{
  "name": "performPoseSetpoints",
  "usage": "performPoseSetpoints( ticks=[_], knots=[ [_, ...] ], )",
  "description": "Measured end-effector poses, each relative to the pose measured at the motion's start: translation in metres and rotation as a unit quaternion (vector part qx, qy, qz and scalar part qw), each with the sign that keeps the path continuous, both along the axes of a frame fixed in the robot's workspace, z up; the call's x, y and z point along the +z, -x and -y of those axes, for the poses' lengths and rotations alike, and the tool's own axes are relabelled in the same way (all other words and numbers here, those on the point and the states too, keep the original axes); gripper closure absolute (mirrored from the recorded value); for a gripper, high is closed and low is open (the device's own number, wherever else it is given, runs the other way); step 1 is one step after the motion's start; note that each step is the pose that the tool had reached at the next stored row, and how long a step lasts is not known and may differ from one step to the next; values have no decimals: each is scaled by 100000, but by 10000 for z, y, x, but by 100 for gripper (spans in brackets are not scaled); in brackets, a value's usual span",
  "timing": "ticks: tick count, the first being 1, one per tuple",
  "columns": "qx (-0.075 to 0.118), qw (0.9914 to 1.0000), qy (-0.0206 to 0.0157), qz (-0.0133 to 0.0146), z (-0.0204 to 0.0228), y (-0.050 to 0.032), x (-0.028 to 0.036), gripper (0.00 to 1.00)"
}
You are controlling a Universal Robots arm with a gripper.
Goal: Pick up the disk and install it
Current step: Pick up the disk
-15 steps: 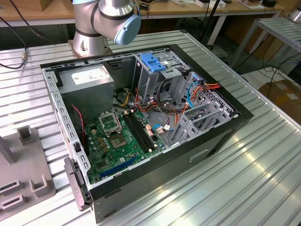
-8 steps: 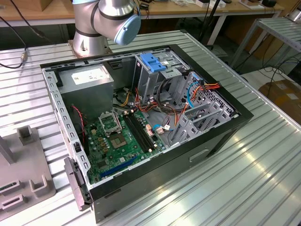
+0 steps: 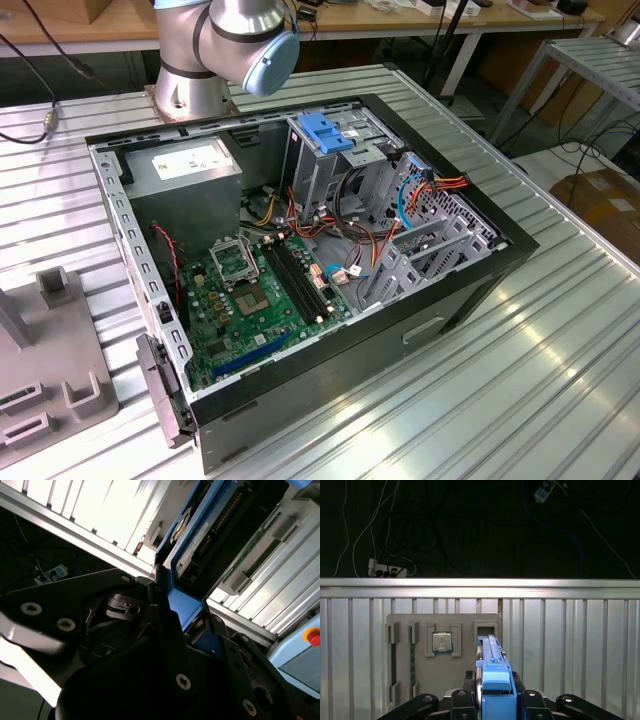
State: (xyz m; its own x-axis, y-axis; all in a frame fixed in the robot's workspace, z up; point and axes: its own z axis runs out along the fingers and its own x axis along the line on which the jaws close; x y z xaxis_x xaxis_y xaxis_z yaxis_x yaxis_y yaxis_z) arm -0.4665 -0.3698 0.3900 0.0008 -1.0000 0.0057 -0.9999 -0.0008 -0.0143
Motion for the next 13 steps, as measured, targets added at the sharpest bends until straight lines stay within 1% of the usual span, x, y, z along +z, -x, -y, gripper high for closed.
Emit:
performPoseSetpoints(
  ticks=[7, 13],
  knots=[
    [1, 100000, 1, -1, 0, 0, 31, 63],
    [0, 100000, 2, -3, 0, 0, 78, 63]
  ],
)
